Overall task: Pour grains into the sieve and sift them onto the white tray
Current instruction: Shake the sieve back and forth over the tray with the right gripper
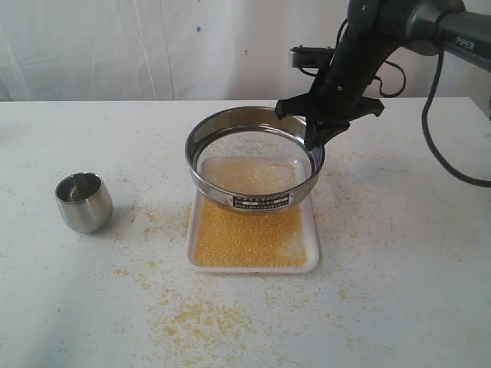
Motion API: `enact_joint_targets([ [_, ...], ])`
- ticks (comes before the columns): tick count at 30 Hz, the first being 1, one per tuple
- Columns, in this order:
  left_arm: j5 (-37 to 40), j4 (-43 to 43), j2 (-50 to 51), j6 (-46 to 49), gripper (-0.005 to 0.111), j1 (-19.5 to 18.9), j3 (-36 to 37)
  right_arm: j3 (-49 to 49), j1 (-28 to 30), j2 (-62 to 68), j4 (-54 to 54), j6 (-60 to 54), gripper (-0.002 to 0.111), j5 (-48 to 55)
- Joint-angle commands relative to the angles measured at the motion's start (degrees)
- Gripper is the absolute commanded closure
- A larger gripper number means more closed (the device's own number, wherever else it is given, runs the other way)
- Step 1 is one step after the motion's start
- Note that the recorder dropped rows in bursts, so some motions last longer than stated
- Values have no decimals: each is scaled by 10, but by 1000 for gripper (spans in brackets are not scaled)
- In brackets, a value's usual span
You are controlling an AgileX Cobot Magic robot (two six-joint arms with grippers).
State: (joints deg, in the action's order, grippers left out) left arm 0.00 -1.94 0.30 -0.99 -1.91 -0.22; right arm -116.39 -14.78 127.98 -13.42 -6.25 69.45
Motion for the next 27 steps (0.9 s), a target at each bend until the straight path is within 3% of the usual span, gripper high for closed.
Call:
enact_joint_targets([
  [1,-3,-4,-3,-3,107,-2,2,5,-2,-22,-106,-94,108,5],
  [5,-3,-4,-3,-3,107,-2,2,-8,7,-27,78,151,108,-40],
  [6,-3,-4,-3,-3,107,-2,2,-8,11,-27,77,144,108,-23],
  [10,-3,-4,-3,-3,107,-2,2,4,1,-29,-120,-117,108,5],
  [11,-3,-4,-3,-3,107,-2,2,1,0,-31,-85,-107,108,-9],
  [12,-3,-4,-3,-3,107,-2,2,-4,1,-34,57,68,108,-80],
  [13,-3,-4,-3,-3,107,-2,2,-4,2,-34,91,147,108,-76],
  [15,-3,-4,-3,-3,107,-2,2,-3,-6,-33,1,-10,108,5],
  [16,-3,-4,-3,-3,107,-2,2,-1,-12,-33,-22,-151,108,5],
  [18,-3,-4,-3,-3,107,-1,2,-1,-5,-34,96,36,108,-36],
  [19,-3,-4,-3,-3,107,-1,2,-1,-4,-34,101,67,108,-9],
  [21,-3,-4,-3,-3,107,-1,2,-1,-8,-34,-8,-107,108,5],
  [22,-3,-4,-3,-3,107,-1,2,-1,-12,-34,-21,-133,108,5],
  [24,-3,-4,-3,-3,107,-1,2,-2,-9,-35,44,-82,108,-28],
  [25,-3,-4,-3,-3,107,-1,2,-2,-4,-35,83,37,108,-60],
  [27,-3,-4,-3,-3,107,-1,2,-2,4,-33,30,49,108,-18],
])
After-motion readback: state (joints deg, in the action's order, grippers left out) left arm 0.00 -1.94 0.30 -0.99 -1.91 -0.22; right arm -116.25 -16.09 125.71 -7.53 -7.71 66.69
